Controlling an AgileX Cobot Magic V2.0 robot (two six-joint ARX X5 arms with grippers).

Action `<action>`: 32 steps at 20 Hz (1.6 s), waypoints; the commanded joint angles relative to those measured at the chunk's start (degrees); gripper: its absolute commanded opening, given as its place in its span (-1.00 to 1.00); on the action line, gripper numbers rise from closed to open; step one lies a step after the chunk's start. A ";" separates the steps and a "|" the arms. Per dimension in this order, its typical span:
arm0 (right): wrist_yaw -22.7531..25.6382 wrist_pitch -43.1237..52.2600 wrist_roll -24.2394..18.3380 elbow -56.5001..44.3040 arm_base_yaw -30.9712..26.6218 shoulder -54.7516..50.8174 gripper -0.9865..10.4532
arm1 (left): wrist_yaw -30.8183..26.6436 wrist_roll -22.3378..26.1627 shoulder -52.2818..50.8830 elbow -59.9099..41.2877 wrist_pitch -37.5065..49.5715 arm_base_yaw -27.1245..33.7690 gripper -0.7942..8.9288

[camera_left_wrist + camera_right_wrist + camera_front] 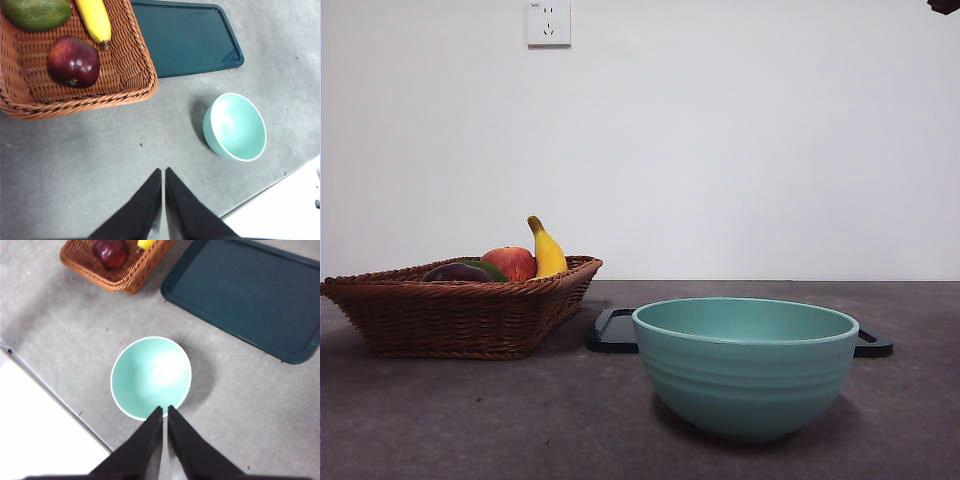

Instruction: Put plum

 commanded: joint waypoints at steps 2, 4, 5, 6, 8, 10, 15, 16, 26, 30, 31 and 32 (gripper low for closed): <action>0.00 0.15 -0.85 0.98 0.28 0.42 -0.79 | 0.28 1.14 0.35 1.40 0.33 -0.11 -0.62; 0.00 0.15 -0.81 0.98 0.28 0.44 -0.54 | 0.28 1.14 0.35 1.40 0.33 -0.15 -0.26; 0.00 0.17 -0.79 0.98 0.28 0.46 -0.39 | 0.28 1.14 0.35 1.40 0.33 -0.15 -0.12; 0.00 0.17 -0.79 0.98 0.28 0.46 -0.24 | 0.28 1.11 0.35 1.40 0.31 -0.15 0.00; 0.00 0.17 -0.79 0.98 0.28 0.46 -0.16 | 0.28 0.74 0.35 1.40 0.52 -0.15 0.02; -0.02 0.17 -0.79 0.98 0.28 0.46 -0.16 | 0.28 0.37 0.35 1.40 0.87 -0.33 0.02; -0.02 0.17 -0.79 0.98 0.28 0.48 -0.16 | -1.01 -1.73 1.66 1.42 4.02 -2.25 0.02; -0.02 0.17 -0.79 0.98 0.28 0.48 -0.16 | -1.55 -1.84 2.45 1.51 5.42 -2.97 0.02; -0.02 0.17 -0.39 0.98 0.28 0.46 -0.16 | -19.06 2.25 24.72 15.32 9.81 -11.52 0.01; -0.02 0.15 -0.39 0.98 0.28 0.46 -0.16 | -23.10 3.96 34.69 19.43 11.30 -13.11 0.01; -0.02 0.15 -0.39 0.98 0.28 0.46 -0.16 | -23.12 4.28 36.70 19.80 11.91 -13.31 0.01; -0.02 0.15 -0.39 0.98 0.28 0.46 -0.16 | -23.26 4.68 38.58 19.85 12.79 -13.51 0.01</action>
